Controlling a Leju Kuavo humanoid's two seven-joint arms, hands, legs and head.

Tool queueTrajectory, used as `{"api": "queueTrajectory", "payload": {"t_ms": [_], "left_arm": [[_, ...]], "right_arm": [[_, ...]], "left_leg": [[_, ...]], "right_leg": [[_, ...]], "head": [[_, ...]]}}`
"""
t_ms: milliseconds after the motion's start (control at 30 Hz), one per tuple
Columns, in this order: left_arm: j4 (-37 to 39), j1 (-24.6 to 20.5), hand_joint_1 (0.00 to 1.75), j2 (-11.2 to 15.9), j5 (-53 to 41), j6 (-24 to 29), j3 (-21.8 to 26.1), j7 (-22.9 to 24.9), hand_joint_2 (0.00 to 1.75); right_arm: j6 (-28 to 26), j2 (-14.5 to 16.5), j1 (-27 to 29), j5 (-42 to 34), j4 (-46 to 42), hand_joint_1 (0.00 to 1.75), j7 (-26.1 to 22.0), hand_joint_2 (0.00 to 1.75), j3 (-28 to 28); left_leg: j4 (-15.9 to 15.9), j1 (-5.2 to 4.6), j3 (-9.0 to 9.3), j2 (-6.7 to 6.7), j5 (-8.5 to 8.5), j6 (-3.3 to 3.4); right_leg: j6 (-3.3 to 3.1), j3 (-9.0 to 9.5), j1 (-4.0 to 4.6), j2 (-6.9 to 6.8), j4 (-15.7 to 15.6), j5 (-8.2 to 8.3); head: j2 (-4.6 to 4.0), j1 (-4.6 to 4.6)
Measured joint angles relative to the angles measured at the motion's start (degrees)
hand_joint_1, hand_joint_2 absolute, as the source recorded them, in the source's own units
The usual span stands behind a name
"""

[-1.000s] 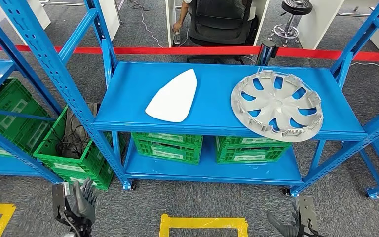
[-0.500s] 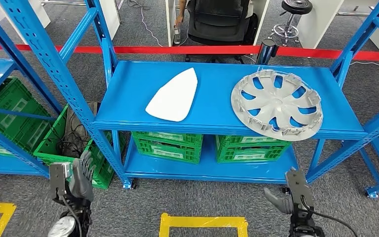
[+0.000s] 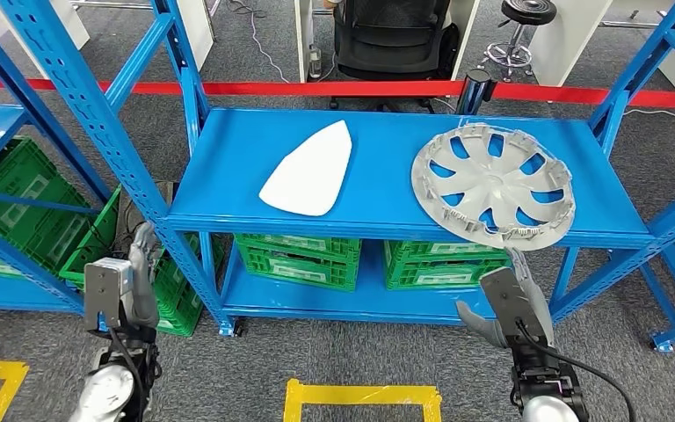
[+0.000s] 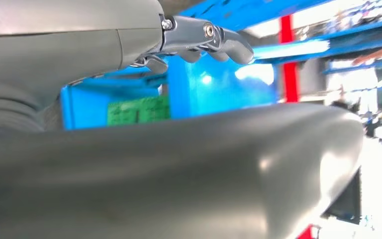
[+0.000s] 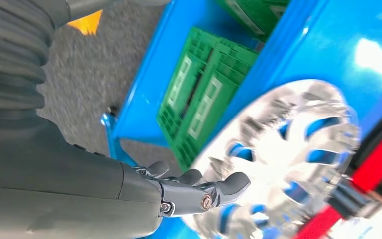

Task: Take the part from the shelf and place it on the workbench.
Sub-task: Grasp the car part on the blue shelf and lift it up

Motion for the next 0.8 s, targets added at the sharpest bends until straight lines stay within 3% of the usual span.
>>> {"api": "queueTrajectory", "payload": {"t_ms": [467, 800], "left_arm": [[-12.3, 1.4, 0.00, 0.1, -11.1, 6.0, -0.2, 6.6, 0.00], [-19.0, 3.3, 0.00, 1.3, -13.9, 9.8, -0.2, 9.3, 0.00]], "right_arm": [[5.4, -3.2, -0.3, 18.1, -11.8, 0.00, 10.0, 1.75, 2.6], [3.4, -6.6, 2.2, 23.8, -19.0, 0.00, 14.6, 1.75, 2.0]], "left_leg": [[0.0, 0.00, -0.15, -0.07, 0.00, 0.00], [0.0, 0.00, -0.23, -0.09, 0.00, 0.00]], "right_leg": [[0.00, -0.15, 0.00, -0.01, 0.0, 0.00], [0.00, -0.23, 0.00, -0.02, 0.0, 0.00]], "head": [[0.00, 0.01], [0.00, 0.05]]}}
